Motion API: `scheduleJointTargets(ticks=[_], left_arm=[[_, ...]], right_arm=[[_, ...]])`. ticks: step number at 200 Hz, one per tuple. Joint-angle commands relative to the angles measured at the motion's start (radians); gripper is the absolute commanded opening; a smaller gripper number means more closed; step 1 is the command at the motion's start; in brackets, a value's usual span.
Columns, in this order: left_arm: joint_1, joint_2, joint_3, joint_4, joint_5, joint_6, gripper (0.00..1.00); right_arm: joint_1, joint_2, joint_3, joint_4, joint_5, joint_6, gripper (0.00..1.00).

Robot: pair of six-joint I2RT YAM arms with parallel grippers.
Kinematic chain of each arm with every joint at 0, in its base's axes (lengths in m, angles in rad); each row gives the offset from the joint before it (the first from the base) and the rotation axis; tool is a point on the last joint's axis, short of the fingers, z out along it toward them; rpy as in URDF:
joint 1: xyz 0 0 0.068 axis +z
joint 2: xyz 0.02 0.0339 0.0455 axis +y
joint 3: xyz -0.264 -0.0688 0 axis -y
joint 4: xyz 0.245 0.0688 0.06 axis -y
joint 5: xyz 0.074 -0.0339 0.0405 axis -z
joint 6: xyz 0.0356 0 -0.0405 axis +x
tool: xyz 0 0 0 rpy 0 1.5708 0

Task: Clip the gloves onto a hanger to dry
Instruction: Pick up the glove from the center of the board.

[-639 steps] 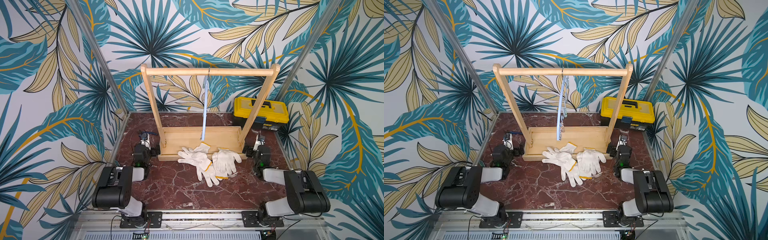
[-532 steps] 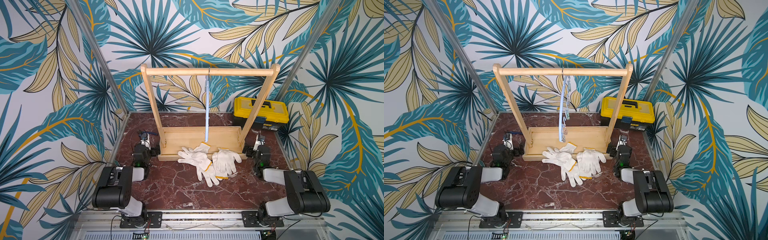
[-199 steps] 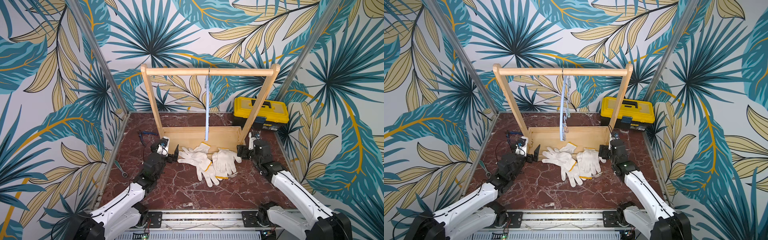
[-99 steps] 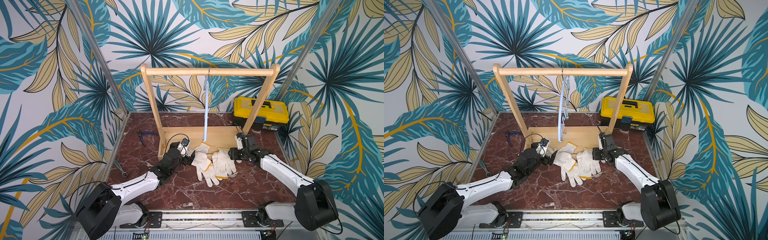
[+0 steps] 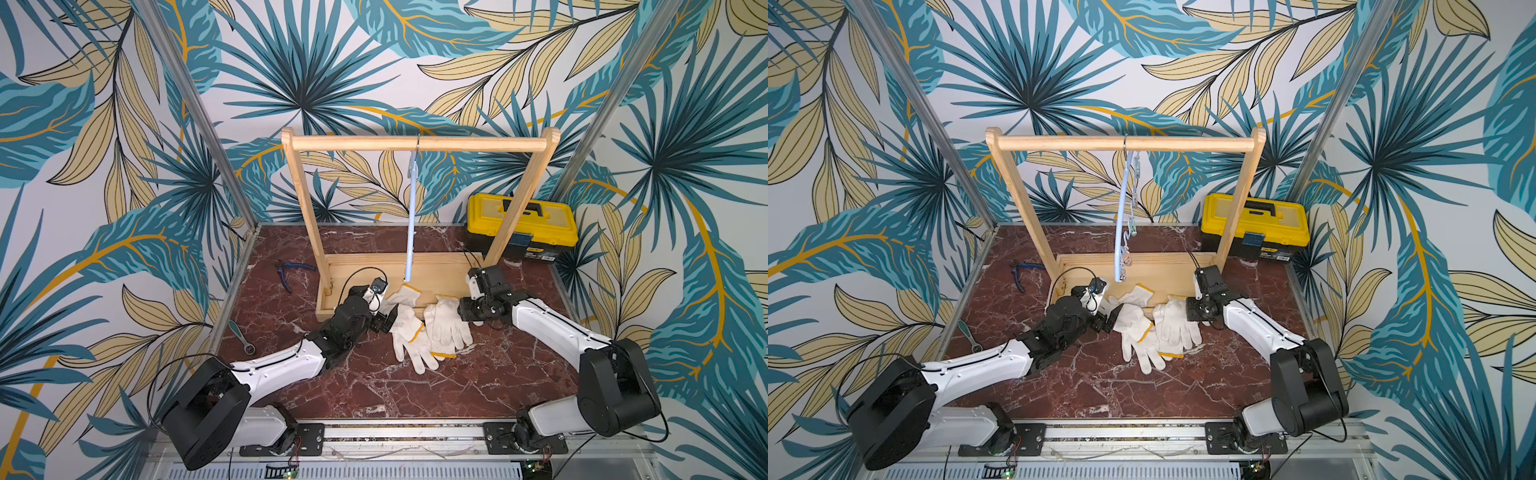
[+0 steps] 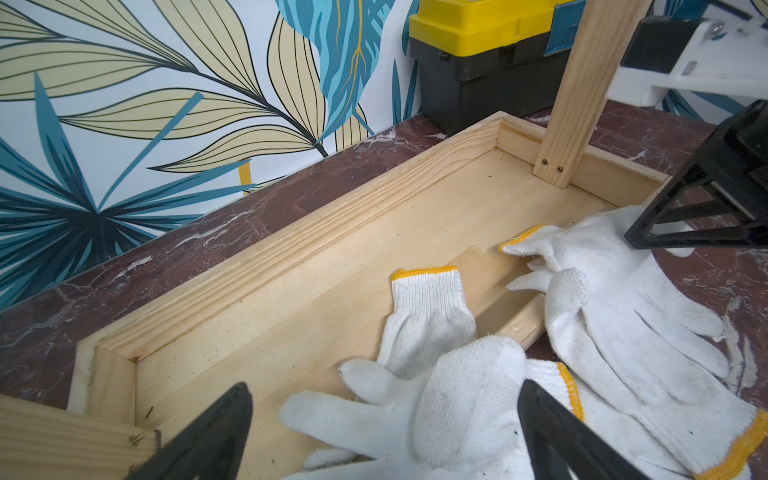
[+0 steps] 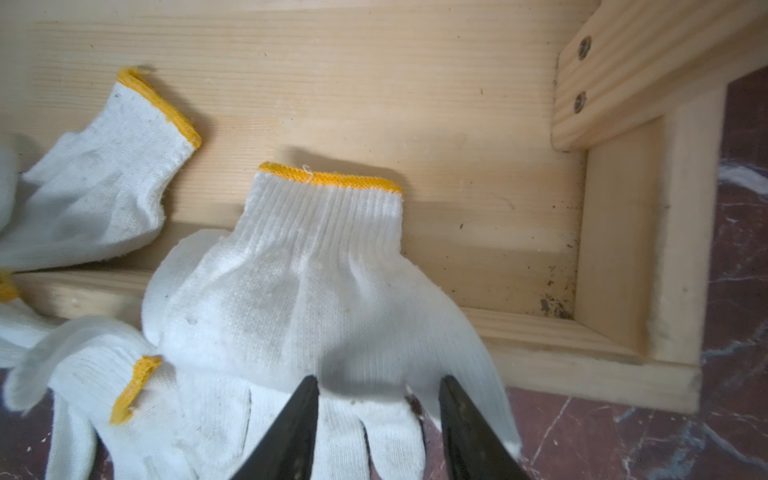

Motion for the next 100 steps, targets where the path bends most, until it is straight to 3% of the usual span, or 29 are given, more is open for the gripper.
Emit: scheduleJointTargets(ticks=[1,43,100], left_arm=[[-0.008,0.007,0.053,0.007,0.010,-0.007,1.00],[-0.012,0.006,0.055,0.007,0.011,-0.009,1.00],[-0.017,0.011,0.062,0.007,0.012,-0.013,1.00]], right_arm=[[0.005,0.028,0.009,-0.020,-0.013,0.011,0.47],[0.005,0.070,0.015,0.008,-0.022,0.024,0.39],[0.005,0.103,0.026,0.022,-0.026,0.047,0.16]])
